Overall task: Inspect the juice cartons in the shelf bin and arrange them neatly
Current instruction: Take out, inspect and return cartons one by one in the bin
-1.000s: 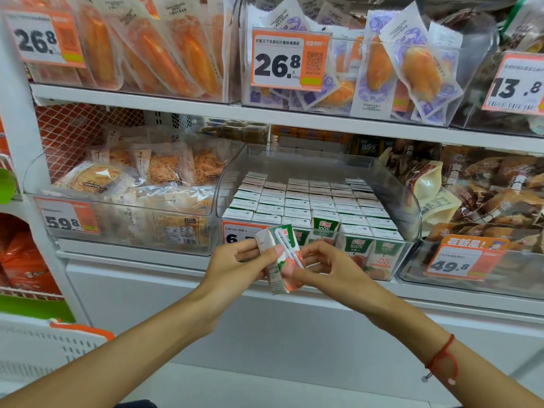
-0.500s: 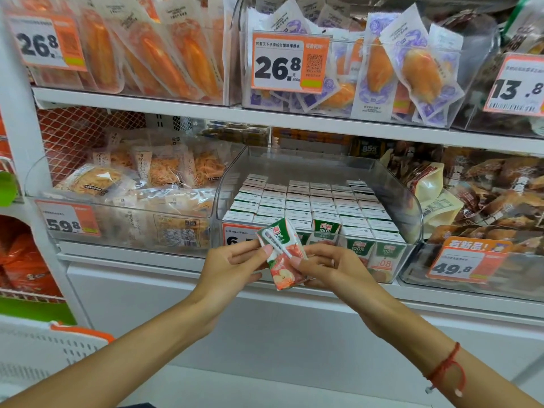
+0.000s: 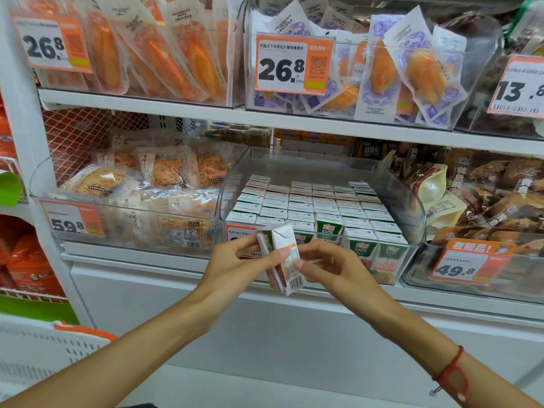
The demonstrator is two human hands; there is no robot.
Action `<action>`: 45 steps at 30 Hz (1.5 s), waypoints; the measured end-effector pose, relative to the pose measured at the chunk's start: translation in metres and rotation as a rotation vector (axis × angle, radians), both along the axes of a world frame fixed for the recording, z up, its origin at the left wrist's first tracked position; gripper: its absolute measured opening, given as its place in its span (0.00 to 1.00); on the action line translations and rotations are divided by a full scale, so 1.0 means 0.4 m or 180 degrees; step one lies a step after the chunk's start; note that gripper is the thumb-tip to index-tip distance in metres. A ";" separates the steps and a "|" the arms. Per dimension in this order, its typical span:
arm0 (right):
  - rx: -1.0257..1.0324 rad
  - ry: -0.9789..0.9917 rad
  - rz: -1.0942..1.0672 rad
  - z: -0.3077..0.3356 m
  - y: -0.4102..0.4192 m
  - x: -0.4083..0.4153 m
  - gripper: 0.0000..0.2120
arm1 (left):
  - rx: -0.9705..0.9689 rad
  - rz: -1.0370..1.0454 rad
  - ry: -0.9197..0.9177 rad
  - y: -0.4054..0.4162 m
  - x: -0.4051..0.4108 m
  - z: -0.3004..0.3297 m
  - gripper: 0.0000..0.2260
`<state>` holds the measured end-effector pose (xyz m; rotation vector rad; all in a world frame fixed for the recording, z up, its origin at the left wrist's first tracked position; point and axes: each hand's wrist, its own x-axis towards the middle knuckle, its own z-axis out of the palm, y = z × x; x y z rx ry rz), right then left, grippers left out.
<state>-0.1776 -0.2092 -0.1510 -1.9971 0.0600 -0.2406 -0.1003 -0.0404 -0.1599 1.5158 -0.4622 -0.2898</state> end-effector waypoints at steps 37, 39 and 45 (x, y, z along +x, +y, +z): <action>0.0440 -0.0706 0.0120 0.040 -0.024 -0.032 0.11 | 0.0366 -0.0451 -0.1389 0.005 0.001 0.000 0.27; 0.0194 -0.0799 0.0312 0.041 -0.022 -0.036 0.16 | 0.0110 -0.0563 -0.0826 0.008 0.004 0.007 0.24; -0.0637 -0.0758 0.0520 0.024 -0.018 -0.031 0.19 | -0.0236 -0.0782 0.0870 0.012 0.015 0.009 0.28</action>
